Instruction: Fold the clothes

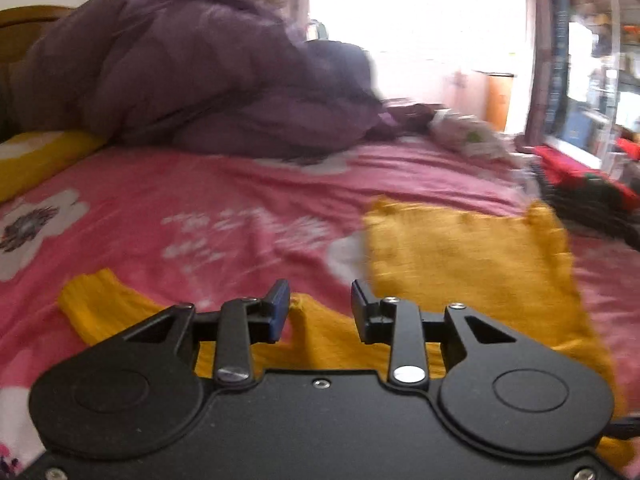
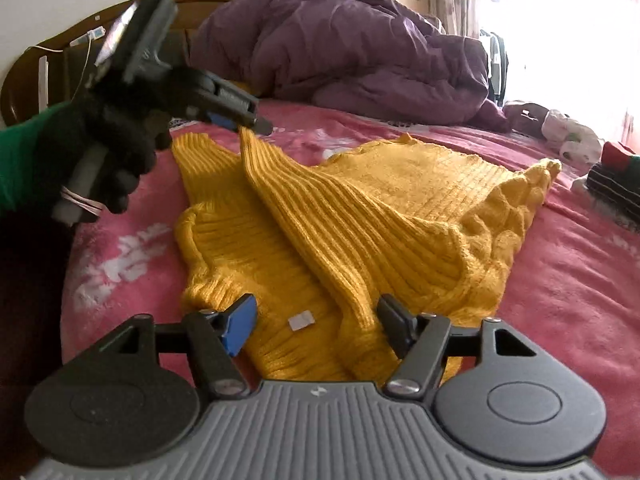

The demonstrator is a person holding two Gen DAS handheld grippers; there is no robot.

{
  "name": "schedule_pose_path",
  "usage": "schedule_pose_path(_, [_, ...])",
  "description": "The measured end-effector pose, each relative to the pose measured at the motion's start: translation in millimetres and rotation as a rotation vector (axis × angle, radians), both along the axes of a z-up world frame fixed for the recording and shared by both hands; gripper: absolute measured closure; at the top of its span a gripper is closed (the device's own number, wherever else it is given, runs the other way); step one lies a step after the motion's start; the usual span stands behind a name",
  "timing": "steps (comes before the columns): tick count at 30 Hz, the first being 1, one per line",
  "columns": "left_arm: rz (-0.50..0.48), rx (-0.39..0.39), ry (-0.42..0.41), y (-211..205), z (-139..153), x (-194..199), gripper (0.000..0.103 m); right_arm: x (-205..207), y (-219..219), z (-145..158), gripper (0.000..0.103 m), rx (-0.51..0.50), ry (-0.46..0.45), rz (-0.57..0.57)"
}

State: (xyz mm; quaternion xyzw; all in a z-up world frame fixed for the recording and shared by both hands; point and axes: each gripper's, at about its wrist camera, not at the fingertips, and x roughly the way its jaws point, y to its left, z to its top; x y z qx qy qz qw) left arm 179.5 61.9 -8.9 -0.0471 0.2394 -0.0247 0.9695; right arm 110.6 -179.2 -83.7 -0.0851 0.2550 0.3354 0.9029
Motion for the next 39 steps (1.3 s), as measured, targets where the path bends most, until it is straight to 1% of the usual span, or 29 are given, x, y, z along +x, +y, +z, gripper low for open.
schedule_pose_path(1, [-0.012, 0.007, -0.013, -3.4, 4.0, -3.5, 0.071, 0.5, -0.9, -0.2, 0.034, 0.008, 0.004, 0.001])
schedule_pose_path(3, [-0.111, 0.016, -0.036, -26.8, 13.1, -3.2, 0.071, 0.9, -3.6, -1.2, 0.033, 0.027, 0.015, 0.001])
schedule_pose_path(8, [-0.388, 0.15, -0.056, -111.6, 18.6, 16.0, 0.071, -1.4, -4.4, -0.9, 0.03, 0.041, 0.015, 0.009])
schedule_pose_path(13, [-0.522, 0.442, -0.05, -194.0, 0.6, 48.3, 0.071, -0.8, -4.3, -0.4, 0.029, 0.048, 0.014, 0.012])
schedule_pose_path(15, [-0.516, 0.439, -0.034, -204.6, 0.6, 64.9, 0.071, -0.3, -5.1, -0.2, 0.029, 0.053, 0.016, 0.013])
schedule_pose_path(16, [-0.505, 0.416, -0.028, -206.6, 3.1, 74.6, 0.071, 0.0, -5.8, -0.1, 0.029, 0.056, 0.018, 0.014])
schedule_pose_path(18, [-0.491, 0.397, -0.02, -213.7, 8.6, 94.2, 0.071, 0.3, -6.5, 0.2, 0.028, 0.061, 0.02, 0.015])
schedule_pose_path(21, [-0.453, 0.39, 0.026, -224.9, 12.9, 126.6, 0.072, 0.5, -6.8, 0.3, 0.028, 0.066, 0.021, 0.018])
schedule_pose_path(23, [-0.436, 0.336, 0.075, -227.3, 13.9, 147.1, 0.072, 0.7, -7.4, 0.0, 0.027, 0.071, 0.022, 0.02])
schedule_pose_path(25, [-0.422, 0.274, 0.123, -226.8, 13.8, 164.8, 0.076, 1.2, -8.1, 0.0, 0.027, 0.077, 0.025, 0.022])
schedule_pose_path(26, [-0.416, 0.239, 0.147, -224.9, 13.3, 172.1, 0.085, 1.6, -8.5, 0.0, 0.026, 0.08, 0.027, 0.022])
schedule_pose_path(27, [-0.415, 0.182, 0.179, -220.4, 11.1, 180.6, 0.097, 1.9, -9.0, 0.1, 0.026, 0.083, 0.029, 0.023])
schedule_pose_path(28, [-0.41, 0.129, 0.214, -215.2, 7.0, 188.9, 0.098, 2.2, -9.5, 0.2, 0.026, 0.086, 0.031, 0.024])
schedule_pose_path(30, [-0.393, 0.042, 0.248, -202.8, 0.5, 197.8, 0.099, 3.1, -10.6, 0.5, 0.026, 0.09, 0.035, 0.025])
schedule_pose_path(33, [-0.367, -0.09, 0.257, -181.6, -1.5, 197.2, 0.099, 4.1, -11.6, 0.8, 0.026, 0.097, 0.04, 0.026])
schedule_pose_path(37, [-0.276, -0.282, 0.269, -148.4, -14.5, 199.3, 0.1, 5.2, -12.8, 1.1, 0.025, 0.106, 0.045, 0.028])
schedule_pose_path(39, [-0.205, -0.348, 0.302, -135.7, -29.2, 200.9, 0.1, 5.6, -13.3, 1.4, 0.025, 0.11, 0.047, 0.029])
